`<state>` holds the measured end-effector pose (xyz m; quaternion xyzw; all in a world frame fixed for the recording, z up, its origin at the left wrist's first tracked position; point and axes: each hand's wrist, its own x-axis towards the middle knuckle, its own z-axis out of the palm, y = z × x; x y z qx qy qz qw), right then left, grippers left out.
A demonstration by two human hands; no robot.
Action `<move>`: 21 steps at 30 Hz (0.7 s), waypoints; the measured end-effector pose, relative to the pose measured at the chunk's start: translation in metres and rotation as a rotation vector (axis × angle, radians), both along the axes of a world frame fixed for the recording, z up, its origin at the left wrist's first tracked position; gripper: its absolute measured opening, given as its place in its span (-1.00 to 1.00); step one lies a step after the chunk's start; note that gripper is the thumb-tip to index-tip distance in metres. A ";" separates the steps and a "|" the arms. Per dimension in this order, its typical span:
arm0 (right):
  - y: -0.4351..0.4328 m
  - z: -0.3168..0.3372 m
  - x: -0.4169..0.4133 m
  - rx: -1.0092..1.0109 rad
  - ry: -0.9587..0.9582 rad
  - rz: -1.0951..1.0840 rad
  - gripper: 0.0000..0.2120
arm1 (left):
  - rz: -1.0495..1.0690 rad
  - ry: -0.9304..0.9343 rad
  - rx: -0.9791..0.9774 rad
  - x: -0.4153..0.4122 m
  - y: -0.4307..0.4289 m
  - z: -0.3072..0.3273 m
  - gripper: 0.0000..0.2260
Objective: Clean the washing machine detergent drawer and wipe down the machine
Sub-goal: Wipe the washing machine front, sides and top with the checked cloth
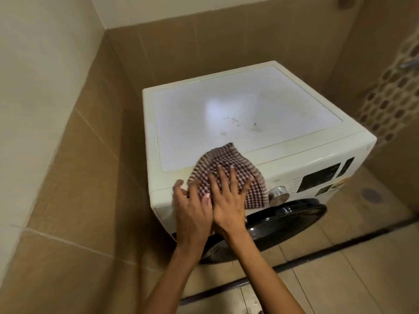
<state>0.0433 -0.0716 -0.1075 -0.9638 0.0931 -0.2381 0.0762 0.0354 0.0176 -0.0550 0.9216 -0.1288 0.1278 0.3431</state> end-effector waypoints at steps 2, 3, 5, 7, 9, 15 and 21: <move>-0.014 0.012 0.001 -0.050 0.038 0.131 -0.51 | 0.023 0.045 -0.009 0.005 0.003 0.009 -0.74; -0.025 0.018 0.000 -0.058 0.064 0.170 -0.52 | -0.001 0.046 0.003 0.009 0.006 0.014 -0.75; -0.051 0.020 -0.001 -0.020 0.101 0.172 -0.51 | -0.018 -0.018 0.025 0.025 0.014 0.027 -0.76; -0.078 0.015 -0.009 0.035 0.085 0.086 -0.51 | 0.007 -0.087 0.101 0.047 0.016 0.043 -0.76; -0.090 0.014 -0.018 0.107 0.018 -0.044 -0.53 | 0.084 -0.083 0.194 0.064 0.007 0.058 -0.71; -0.044 0.024 -0.004 0.066 0.083 0.038 -0.47 | -0.071 -0.112 0.137 0.030 -0.044 0.047 -0.82; -0.079 0.018 0.004 -0.146 0.136 0.299 -0.49 | -0.231 -0.037 -0.071 0.017 -0.053 0.012 -0.72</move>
